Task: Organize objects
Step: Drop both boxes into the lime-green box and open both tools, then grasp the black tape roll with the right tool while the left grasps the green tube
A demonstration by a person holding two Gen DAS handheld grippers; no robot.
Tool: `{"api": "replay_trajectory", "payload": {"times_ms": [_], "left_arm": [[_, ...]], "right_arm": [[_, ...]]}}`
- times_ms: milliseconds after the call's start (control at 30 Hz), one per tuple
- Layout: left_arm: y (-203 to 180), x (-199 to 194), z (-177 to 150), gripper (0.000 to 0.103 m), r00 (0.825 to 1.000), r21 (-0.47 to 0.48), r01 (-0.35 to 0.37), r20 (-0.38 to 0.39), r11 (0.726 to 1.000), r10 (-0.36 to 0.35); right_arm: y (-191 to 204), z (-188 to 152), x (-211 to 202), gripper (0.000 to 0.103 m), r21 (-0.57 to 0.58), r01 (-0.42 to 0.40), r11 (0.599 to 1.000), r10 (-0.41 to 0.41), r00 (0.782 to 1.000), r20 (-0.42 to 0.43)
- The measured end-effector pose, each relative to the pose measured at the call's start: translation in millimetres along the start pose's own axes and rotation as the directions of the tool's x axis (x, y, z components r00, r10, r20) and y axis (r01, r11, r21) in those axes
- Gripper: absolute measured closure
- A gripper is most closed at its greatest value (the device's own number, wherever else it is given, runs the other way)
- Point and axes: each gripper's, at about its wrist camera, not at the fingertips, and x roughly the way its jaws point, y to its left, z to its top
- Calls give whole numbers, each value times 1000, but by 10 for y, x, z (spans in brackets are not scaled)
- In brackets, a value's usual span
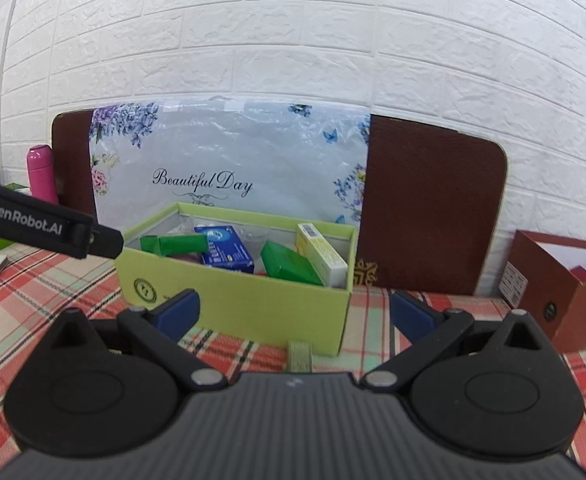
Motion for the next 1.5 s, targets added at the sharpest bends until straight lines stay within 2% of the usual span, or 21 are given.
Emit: {"api": "replay_trajectory", "payload": {"times_ms": [167,433,667,700,767,867,1067,1100,1133,1267,1400,1500], "left_arm": [[-35,-85,-223,9,999,-13,-4,-42,1000,3],[-47,-117,-548,9,992,-29,33,-120,999,-36],[-109,-110,-636,9,981,-51,100,-161,994,-107],[-105,-111,-641,9,980,-52,104,-162,993,-111],[-92,-106,-647,9,980,-51,103,-166,993,-110],[-41,-93,-654,9,979,-63,104,-172,993,-113],[16,14,-638,9,972,-84,107,-200,991,-122],[13,41,-633,9,970,-85,110,-206,990,-125],[7,74,-626,9,968,-87,114,-214,990,-130],[-74,201,-561,9,965,-104,154,-200,983,-172],[-334,485,-460,9,948,-109,224,-205,969,-242],[-568,771,-373,9,940,-119,250,-209,961,-270]], "right_arm": [[-47,-197,-217,0,37,12,999,-11,999,-32],[-127,-638,-458,0,60,37,997,-30,992,-121],[-150,-835,-353,1,57,12,998,-3,989,-150],[-156,-831,-277,3,51,4,999,4,989,-149],[-160,-794,-88,21,27,-14,1000,18,988,-156],[-157,-708,221,32,1,-15,1000,15,986,-167],[-160,-661,711,34,-11,-51,999,48,980,-192],[-158,-676,759,41,-18,-56,998,52,979,-197],[-159,-690,795,58,-29,-65,997,57,974,-217],[-214,-777,596,59,-29,-82,996,74,976,-206],[-326,-904,232,59,8,-80,997,80,976,-204],[-403,-985,-1,59,54,-66,996,76,976,-203]]}}
